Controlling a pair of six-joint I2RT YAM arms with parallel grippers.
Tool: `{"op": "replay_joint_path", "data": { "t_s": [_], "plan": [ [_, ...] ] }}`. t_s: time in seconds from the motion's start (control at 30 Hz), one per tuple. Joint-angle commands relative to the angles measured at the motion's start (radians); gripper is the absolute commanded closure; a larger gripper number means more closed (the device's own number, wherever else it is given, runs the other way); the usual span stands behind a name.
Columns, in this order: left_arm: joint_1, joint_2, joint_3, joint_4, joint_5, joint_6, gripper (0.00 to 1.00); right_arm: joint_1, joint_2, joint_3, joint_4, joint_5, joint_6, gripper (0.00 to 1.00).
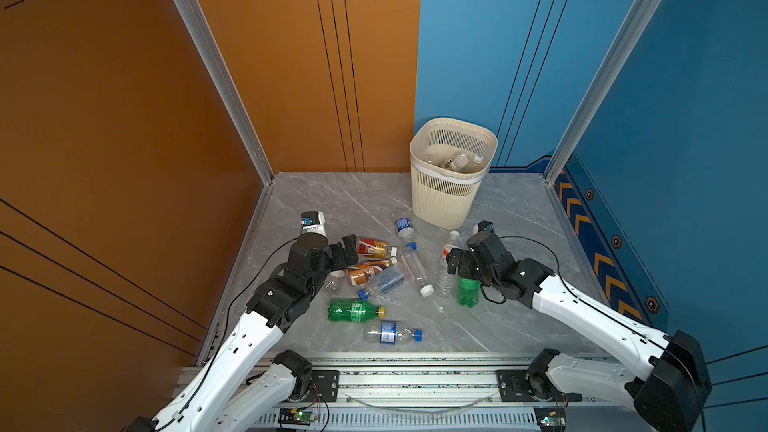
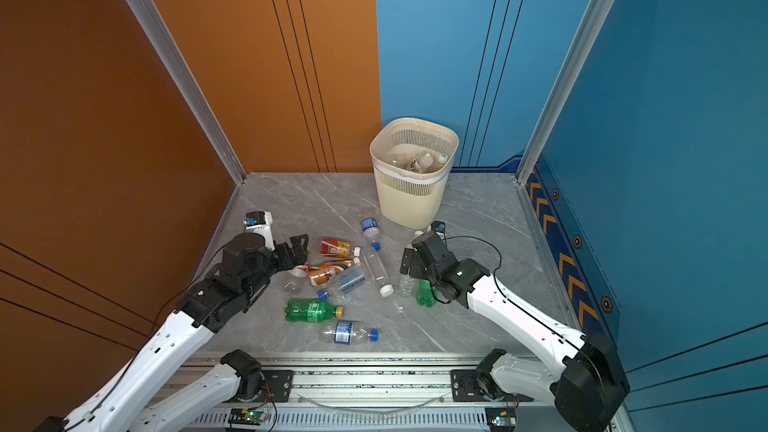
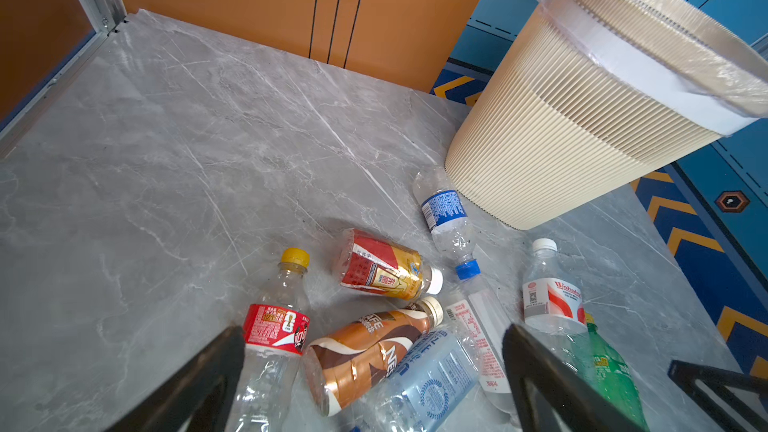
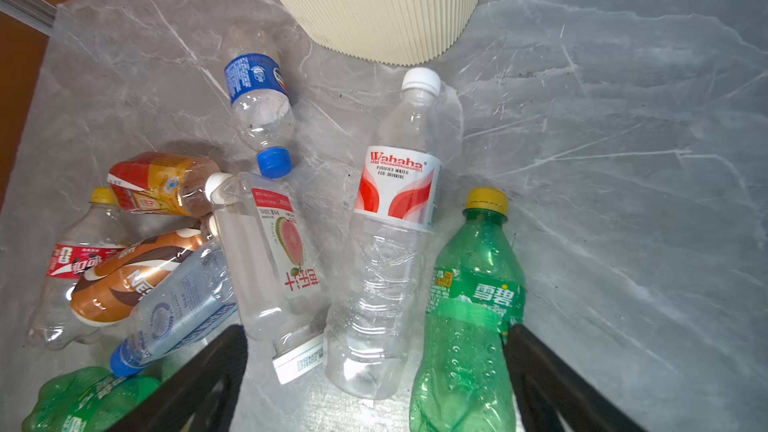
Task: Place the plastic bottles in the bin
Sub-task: 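Withdraw the left gripper while the right gripper reaches for the Wahaha bottle, then close the right gripper around the Wahaha water bottle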
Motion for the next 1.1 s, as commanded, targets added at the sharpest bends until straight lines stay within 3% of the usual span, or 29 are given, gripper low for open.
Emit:
{"op": "replay_joint_path", "data": {
  "t_s": [0.0, 0.1, 0.23, 1.07],
  "plan": [
    [0.016, -0.015, -0.025, -0.031, -0.016, -0.016, 0.02, 0.005, 0.045, -0.002, 0.059, 0.042, 0.043, 0.04],
    [0.032, -0.025, -0.031, -0.039, -0.003, -0.013, 0.02, 0.005, 0.1, 0.005, 0.09, 0.038, 0.047, 0.07],
    [0.053, -0.033, -0.038, -0.05, 0.016, -0.007, 0.02, 0.007, 0.174, 0.026, 0.103, 0.03, 0.057, 0.2],
    [0.161, -0.092, -0.067, -0.079, 0.094, -0.012, 0.02, 0.004, 0.448, 0.105, 0.183, 0.041, 0.071, 0.21]
  ]
}}
